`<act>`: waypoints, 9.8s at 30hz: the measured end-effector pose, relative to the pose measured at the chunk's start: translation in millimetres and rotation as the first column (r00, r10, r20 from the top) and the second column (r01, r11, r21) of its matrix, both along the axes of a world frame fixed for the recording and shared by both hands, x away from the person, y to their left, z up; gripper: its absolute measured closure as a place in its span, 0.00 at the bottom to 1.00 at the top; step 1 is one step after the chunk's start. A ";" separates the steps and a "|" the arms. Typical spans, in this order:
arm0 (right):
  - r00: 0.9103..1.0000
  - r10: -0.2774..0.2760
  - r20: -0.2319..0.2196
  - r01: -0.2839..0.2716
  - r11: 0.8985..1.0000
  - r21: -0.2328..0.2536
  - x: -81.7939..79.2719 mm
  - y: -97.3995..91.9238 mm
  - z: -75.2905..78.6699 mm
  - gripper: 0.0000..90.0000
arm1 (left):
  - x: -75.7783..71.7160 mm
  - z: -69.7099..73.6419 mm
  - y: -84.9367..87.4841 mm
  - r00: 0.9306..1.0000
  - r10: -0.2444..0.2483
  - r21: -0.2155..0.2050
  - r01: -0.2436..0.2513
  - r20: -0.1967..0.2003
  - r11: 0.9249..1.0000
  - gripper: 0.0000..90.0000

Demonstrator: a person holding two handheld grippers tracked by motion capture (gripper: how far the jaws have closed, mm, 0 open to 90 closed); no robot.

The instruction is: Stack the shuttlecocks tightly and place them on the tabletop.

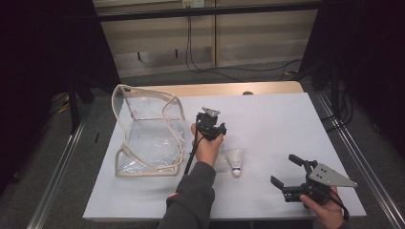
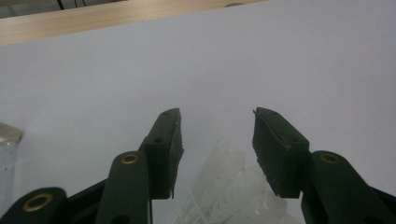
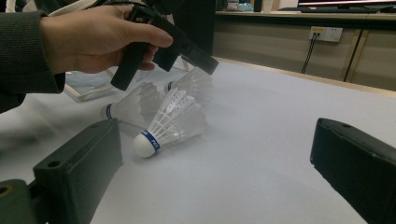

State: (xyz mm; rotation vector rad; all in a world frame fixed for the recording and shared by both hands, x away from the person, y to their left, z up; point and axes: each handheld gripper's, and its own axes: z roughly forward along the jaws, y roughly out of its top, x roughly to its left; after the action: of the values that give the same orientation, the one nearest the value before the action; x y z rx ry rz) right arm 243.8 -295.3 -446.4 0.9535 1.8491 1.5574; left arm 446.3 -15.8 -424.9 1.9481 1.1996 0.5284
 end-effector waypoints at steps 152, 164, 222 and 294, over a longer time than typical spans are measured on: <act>1.000 0.005 -0.002 -0.005 1.000 -0.015 -1.4 1.9 1.2 0.02 | -91.4 22.2 32.7 0.946 -0.313 -0.189 0.292 -0.087 0.937 0.08; 1.000 0.005 0.002 -0.005 1.000 -0.021 -1.6 1.6 1.7 0.02 | -102.8 18.3 34.5 0.933 -0.348 -0.220 0.323 -0.086 0.920 0.07; 1.000 0.015 0.001 -0.015 1.000 -0.017 -1.8 2.8 2.5 0.02 | -142.2 0.9 96.8 0.822 -0.564 -0.193 0.544 -0.073 0.817 0.04; 1.000 0.011 -0.005 -0.012 1.000 -0.024 -1.5 2.9 2.0 0.02 | -154.1 3.5 180.3 0.860 -0.510 -0.174 0.501 -0.008 0.848 0.04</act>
State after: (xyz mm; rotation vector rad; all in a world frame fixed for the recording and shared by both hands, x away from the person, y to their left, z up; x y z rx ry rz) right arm 242.3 -292.4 -444.4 0.9382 1.8753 1.5379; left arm 292.1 164.5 -421.4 2.0344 0.6817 0.0929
